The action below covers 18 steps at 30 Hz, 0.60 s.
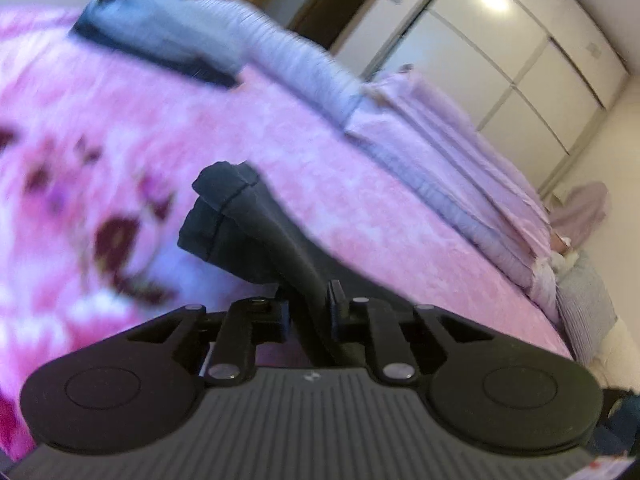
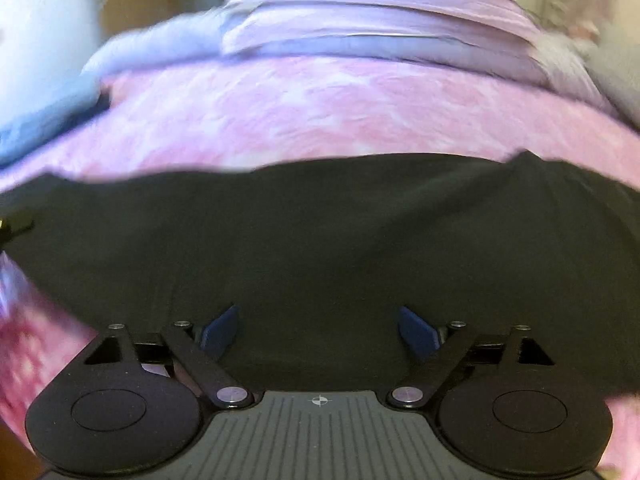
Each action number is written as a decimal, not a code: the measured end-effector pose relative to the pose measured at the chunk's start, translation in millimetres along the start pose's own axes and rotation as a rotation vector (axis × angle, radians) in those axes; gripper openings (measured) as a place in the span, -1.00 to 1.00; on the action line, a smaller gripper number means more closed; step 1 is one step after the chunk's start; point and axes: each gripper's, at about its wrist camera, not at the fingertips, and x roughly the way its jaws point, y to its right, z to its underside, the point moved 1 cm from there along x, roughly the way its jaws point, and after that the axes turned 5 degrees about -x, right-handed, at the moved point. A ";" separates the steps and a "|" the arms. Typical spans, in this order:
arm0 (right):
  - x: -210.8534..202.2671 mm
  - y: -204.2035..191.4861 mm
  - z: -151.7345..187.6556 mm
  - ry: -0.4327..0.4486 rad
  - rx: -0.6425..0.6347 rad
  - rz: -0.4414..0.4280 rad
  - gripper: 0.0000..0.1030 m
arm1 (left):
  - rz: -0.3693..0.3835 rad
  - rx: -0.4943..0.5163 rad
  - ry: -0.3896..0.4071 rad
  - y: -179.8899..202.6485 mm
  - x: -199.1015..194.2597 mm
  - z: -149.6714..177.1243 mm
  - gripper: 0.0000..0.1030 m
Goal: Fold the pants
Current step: 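Grasp the waistband with the right gripper while the left gripper lifts the cuffs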
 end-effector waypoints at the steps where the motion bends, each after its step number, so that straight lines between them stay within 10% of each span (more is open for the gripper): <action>1: -8.6 13.7 -0.6 0.022 0.045 0.002 0.65 | 0.009 0.032 0.011 10.7 -2.5 -4.3 -0.76; 11: -108.3 196.7 9.3 0.245 0.429 0.236 0.65 | 0.300 0.485 0.077 206.5 -23.9 16.8 -0.77; 13: -124.9 226.6 19.5 0.280 0.514 0.265 0.65 | 0.394 0.534 0.015 242.9 -16.2 45.0 -0.69; 15: -134.7 247.5 29.3 0.298 0.572 0.285 0.65 | 0.504 0.574 -0.115 272.4 2.0 83.4 -0.20; 18: -138.8 265.3 42.8 0.277 0.618 0.299 0.65 | 0.521 0.606 -0.304 279.7 30.4 133.6 -0.22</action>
